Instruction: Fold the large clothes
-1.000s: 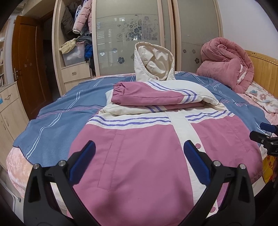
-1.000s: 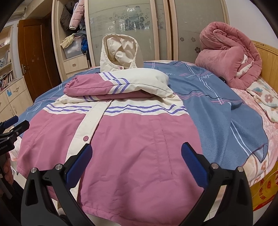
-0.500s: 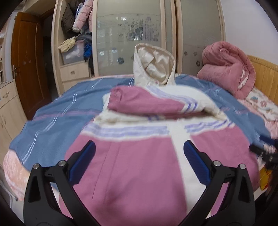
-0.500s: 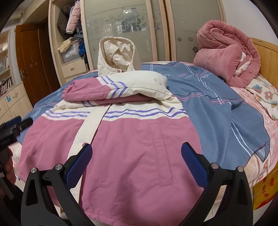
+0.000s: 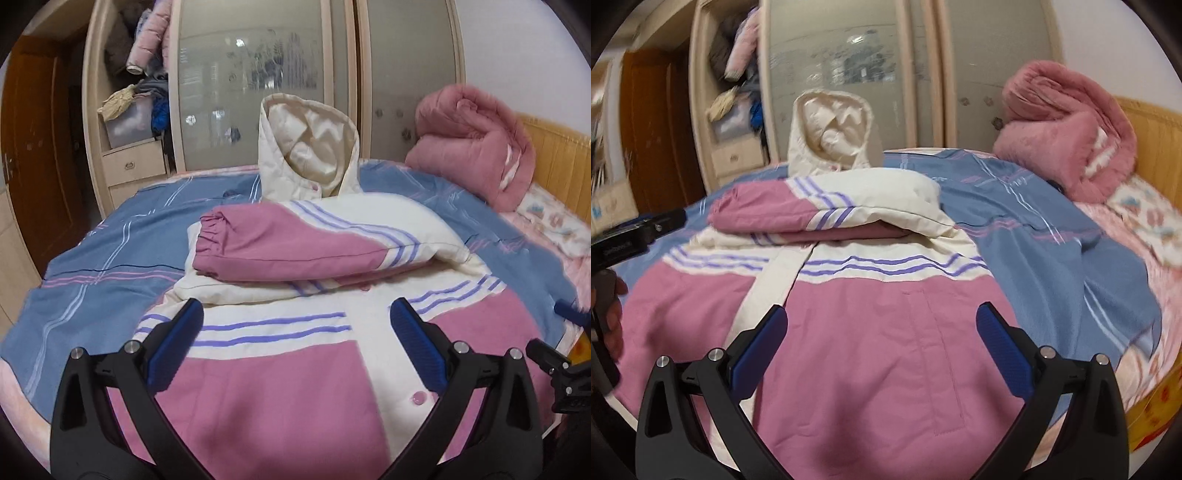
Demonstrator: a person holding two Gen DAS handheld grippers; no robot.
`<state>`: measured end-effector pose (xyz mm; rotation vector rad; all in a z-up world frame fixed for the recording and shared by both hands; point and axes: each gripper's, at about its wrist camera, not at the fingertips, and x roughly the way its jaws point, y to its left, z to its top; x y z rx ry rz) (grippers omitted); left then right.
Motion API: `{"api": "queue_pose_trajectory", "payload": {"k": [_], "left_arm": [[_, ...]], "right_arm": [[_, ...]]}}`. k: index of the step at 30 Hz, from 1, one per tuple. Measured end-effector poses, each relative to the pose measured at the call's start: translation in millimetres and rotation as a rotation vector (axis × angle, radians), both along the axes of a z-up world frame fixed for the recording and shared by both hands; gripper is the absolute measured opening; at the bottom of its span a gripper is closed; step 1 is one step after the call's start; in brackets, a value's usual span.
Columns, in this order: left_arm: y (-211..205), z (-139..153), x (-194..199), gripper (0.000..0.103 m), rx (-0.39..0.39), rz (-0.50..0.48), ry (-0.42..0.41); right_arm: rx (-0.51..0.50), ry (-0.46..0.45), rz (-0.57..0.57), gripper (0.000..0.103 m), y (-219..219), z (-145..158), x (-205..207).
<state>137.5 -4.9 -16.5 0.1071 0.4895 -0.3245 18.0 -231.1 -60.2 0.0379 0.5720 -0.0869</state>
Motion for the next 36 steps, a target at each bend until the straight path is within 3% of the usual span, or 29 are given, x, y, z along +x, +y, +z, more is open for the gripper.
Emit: {"api": "queue_pose_trajectory", "payload": {"k": [3, 6, 9, 13, 18, 24, 26, 28, 30, 31, 36], "left_arm": [[12, 15, -1, 0.101, -0.038, -0.008, -0.068], [18, 22, 5, 0.101, -0.016, 0.023, -0.112], [24, 21, 17, 0.101, -0.038, 0.023, -0.105], [31, 13, 35, 0.101, -0.083, 0.014, -0.044], [30, 8, 42, 0.101, -0.066, -0.007, -0.031], [34, 0, 50, 0.101, -0.030, -0.007, -0.027], [39, -4, 53, 0.101, -0.028, -0.001, -0.008], [44, -7, 56, 0.101, -0.037, -0.002, 0.013], [47, -9, 58, 0.101, -0.043, 0.002, 0.023], [47, -10, 59, 0.101, -0.043, 0.005, 0.029], [43, -12, 59, 0.101, -0.039, -0.001, 0.041]], "right_arm": [[-0.084, -0.006, 0.057, 0.102, 11, 26, 29], [-0.299, -0.023, 0.153, 0.102, 36, 73, 94], [-0.369, -0.014, 0.210, 0.102, 47, 109, 163], [-0.491, 0.040, 0.252, 0.102, 66, 151, 285], [-0.618, 0.094, 0.224, 0.102, 78, 159, 402], [-0.650, 0.186, 0.160, 0.102, 75, 142, 492], [-0.633, 0.220, 0.114, 0.093, 65, 137, 515], [-0.585, 0.257, 0.075, 0.067, 54, 134, 526], [-0.532, 0.287, 0.041, 0.013, 42, 130, 528], [-0.543, 0.270, 0.033, 0.003, 39, 131, 524], [-0.549, 0.108, 0.052, 0.002, 29, 149, 469]]}}
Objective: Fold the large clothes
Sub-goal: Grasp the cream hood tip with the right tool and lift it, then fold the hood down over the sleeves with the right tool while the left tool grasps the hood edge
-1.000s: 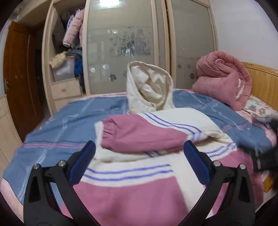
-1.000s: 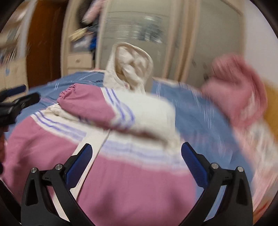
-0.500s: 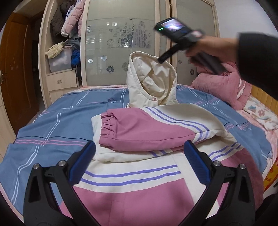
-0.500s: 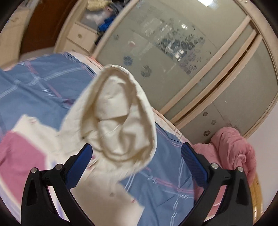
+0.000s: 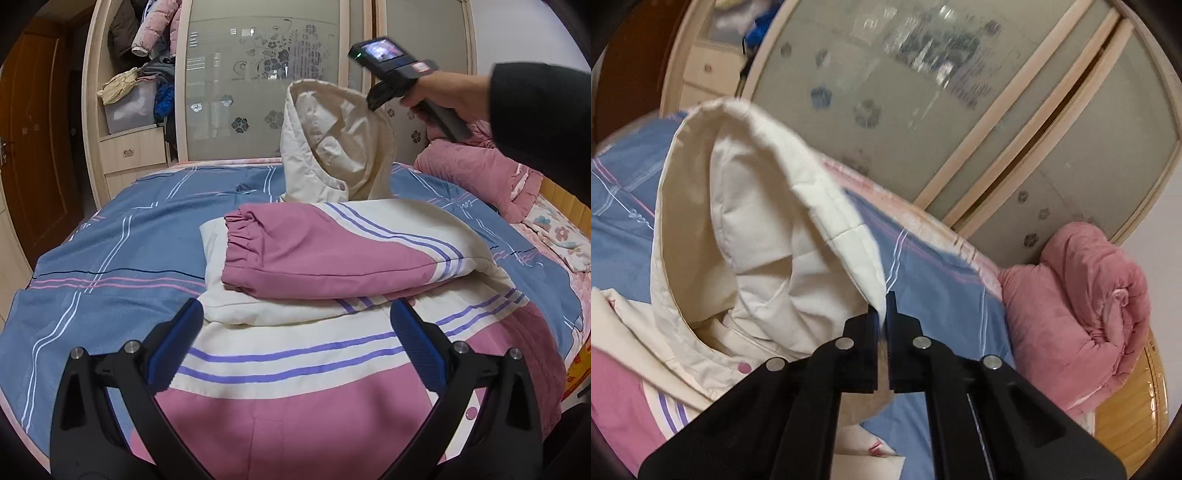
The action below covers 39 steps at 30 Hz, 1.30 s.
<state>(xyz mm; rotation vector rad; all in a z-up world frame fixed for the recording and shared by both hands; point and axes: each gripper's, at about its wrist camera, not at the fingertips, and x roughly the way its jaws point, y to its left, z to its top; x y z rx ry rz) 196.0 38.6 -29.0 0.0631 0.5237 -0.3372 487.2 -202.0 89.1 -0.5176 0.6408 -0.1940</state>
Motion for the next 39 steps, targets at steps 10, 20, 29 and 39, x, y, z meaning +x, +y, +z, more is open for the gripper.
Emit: {"api": "queue_pose_trajectory", "payload": {"k": [10, 20, 29, 39], "left_arm": [[-5, -2, -3, 0.101, -0.140, -0.081, 0.053], [20, 22, 73, 0.101, -0.898, -0.269, 0.289], [-98, 98, 100, 0.101, 0.313, -0.010, -0.321], [-142, 52, 161, 0.008, 0.710, -0.137, -0.361]], "right_arm": [[0.123, -0.153, 0.123, 0.002, -16, -4, -136], [0.239, -0.156, 0.149, 0.002, -16, -22, -163], [0.239, -0.119, 0.163, 0.002, -19, -22, -161], [0.295, -0.099, 0.179, 0.002, -21, -18, -170]]}}
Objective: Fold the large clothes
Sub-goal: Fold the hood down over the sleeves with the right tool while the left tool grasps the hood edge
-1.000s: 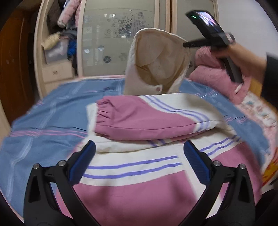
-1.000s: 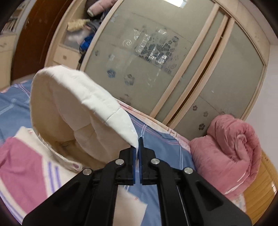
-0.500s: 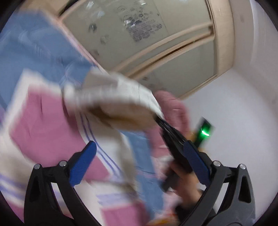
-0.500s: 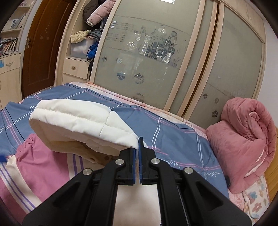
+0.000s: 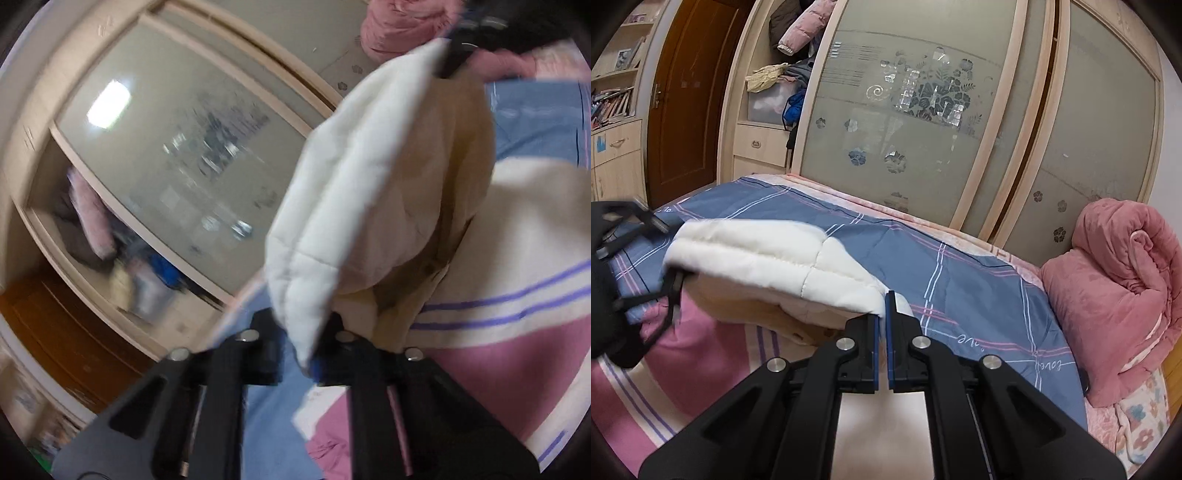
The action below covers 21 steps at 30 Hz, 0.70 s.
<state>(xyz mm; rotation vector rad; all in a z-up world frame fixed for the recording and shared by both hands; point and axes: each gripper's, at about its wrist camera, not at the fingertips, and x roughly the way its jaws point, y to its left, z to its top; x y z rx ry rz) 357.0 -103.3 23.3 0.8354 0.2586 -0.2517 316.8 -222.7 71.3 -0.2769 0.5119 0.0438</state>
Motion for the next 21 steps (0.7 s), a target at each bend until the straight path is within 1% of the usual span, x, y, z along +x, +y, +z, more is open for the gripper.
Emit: {"api": "queue_pose_trajectory", "payload": {"k": [2, 4, 7, 9, 11, 12, 13, 16, 17, 18, 19, 21], "left_arm": [[7, 8, -3, 0.006, -0.030, -0.028, 0.036], [16, 20, -16, 0.006, -0.070, -0.069, 0.058], [30, 26, -37, 0.006, -0.085, -0.102, 0.094], [42, 22, -52, 0.007, -0.100, -0.137, 0.162], [51, 8, -70, 0.008, -0.090, -0.178, 0.226], [55, -7, -82, 0.008, -0.068, -0.211, 0.263], [57, -20, -86, 0.008, -0.052, -0.222, 0.289], [59, -67, -96, 0.010, -0.015, -0.227, 0.395], [59, -84, -98, 0.010, -0.018, -0.217, 0.431], [60, -93, -100, 0.010, -0.031, -0.211, 0.457], [61, -104, -99, 0.011, -0.068, -0.201, 0.501], [62, -116, -93, 0.011, -0.149, -0.181, 0.575]], "right_arm": [[-0.010, -0.002, 0.007, 0.002, 1, -2, -7], [-0.007, -0.008, 0.026, 0.002, 0, -4, -20], [-0.011, -0.028, 0.111, 0.002, 4, -9, -47], [-0.027, -0.034, 0.163, 0.002, 7, -16, -65], [-0.074, -0.023, 0.217, 0.002, 13, -33, -87], [-0.107, -0.005, 0.241, 0.002, 17, -48, -99], [-0.120, 0.014, 0.253, 0.002, 20, -58, -104], [-0.177, 0.105, 0.278, 0.002, 31, -103, -119], [-0.195, 0.149, 0.284, 0.003, 34, -121, -121], [-0.204, 0.176, 0.283, 0.003, 36, -131, -120], [-0.202, 0.213, 0.276, 0.003, 37, -145, -120], [-0.169, 0.273, 0.254, 0.003, 35, -164, -115]]}}
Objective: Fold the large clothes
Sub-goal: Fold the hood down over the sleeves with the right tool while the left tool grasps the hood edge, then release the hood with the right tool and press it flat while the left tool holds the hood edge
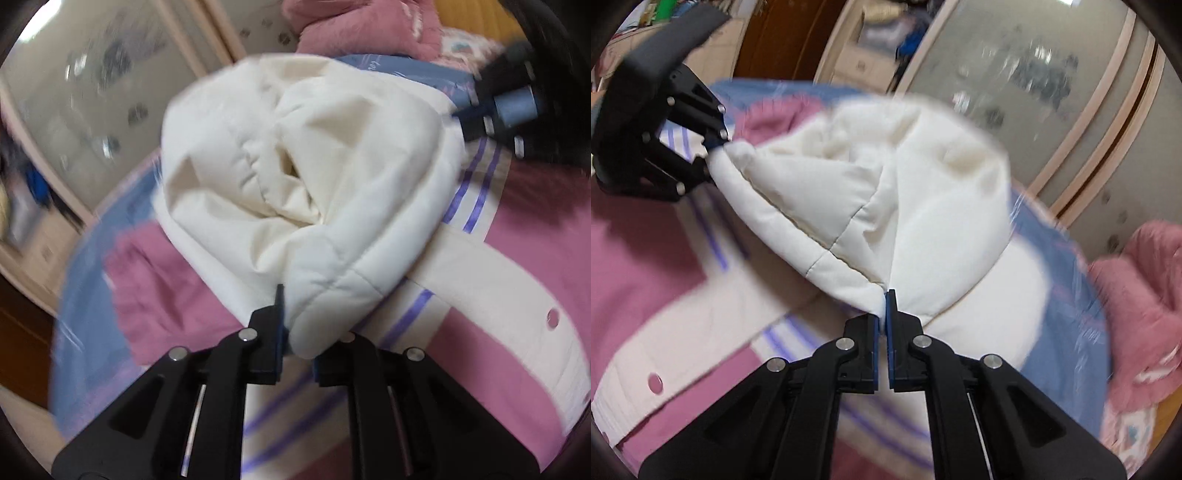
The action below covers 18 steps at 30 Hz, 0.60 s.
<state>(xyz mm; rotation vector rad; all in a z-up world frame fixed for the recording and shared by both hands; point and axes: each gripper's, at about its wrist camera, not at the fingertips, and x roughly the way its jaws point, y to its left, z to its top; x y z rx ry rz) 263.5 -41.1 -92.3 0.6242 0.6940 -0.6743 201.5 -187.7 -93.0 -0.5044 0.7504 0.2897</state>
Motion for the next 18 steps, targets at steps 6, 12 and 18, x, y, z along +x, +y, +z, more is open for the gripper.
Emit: {"api": "queue_pose_trajectory", "payload": {"k": [6, 12, 18], "left_arm": [[5, -16, 14, 0.012, -0.090, 0.076, 0.098], [13, -22, 18, 0.013, -0.150, 0.113, 0.108], [18, -25, 10, 0.013, -0.200, 0.106, 0.078]], "right_arm": [[0.036, 0.055, -0.047, 0.004, 3, -23, 11], [0.082, 0.066, -0.053, 0.006, 1, -27, 17], [0.116, 0.001, -0.049, 0.063, -5, 1, 1]]}}
